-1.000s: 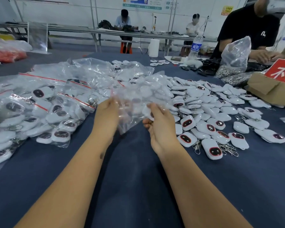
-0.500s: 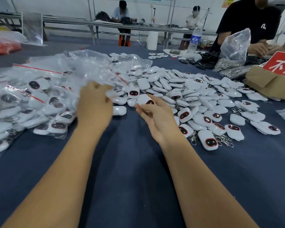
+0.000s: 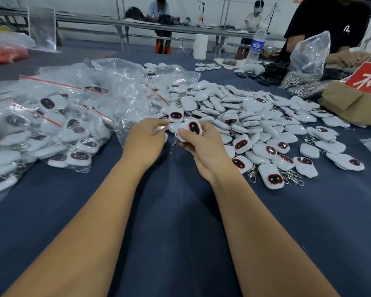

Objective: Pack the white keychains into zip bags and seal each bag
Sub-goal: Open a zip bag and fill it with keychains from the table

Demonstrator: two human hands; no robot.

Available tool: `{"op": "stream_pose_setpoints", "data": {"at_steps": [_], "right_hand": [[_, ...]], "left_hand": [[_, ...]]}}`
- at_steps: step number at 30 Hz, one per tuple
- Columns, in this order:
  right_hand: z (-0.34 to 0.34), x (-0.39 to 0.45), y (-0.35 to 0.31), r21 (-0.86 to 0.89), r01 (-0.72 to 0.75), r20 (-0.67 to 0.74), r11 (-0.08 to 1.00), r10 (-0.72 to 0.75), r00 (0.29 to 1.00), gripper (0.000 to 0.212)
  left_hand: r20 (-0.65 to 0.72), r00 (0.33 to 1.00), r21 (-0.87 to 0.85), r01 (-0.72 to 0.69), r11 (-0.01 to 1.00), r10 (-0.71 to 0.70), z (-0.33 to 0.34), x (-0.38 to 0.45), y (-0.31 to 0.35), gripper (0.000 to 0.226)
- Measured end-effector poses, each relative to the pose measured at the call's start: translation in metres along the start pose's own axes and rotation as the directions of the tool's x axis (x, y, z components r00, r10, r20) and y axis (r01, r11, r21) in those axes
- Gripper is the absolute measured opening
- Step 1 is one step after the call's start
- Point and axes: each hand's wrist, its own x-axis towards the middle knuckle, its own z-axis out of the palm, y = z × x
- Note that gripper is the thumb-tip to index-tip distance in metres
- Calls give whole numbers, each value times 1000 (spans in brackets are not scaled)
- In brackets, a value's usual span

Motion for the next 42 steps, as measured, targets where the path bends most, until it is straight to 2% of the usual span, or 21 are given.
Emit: {"op": "stream_pose_setpoints", "data": {"at_steps": [3,6,9,12,16,21,29,39,42], "right_hand": [[4,-2,-1,-95,28,-9,995,-28,1000,21],[9,-5,-1,-162,64,3,985,-65,998,15],[13,-7,2,-202,92,24,975,-88,996,13],[14,-8,2,-305,95,47,948,-85,995,15],[9,-7,0,-303,76,91,950,-50,995,20],[6,-3,1,-259,72,77,963,-54,996,28],[4,1,1,-229,46,71,972,-30,997,23],[6,4,1,-271,67,71,960,-49,996,22],[6,6,-1,-207,56,65,977,-43,997,21]], "left_hand": [[-27,996,-49,81,995,-83,2,1,6,37],[-59,988,-251,127,960,-146,8,-1,18,30],[-4,983,-403,164,900,-181,16,-9,23,25],[73,988,-427,153,891,-135,14,-11,19,25],[93,994,-479,96,873,-59,12,-11,19,19],[108,991,-514,119,849,-74,12,-9,20,17],[130,989,-543,125,831,-64,10,-11,21,25],[119,988,-484,143,863,-97,13,-7,18,19],[117,988,-495,142,857,-96,13,-6,19,20]]}}
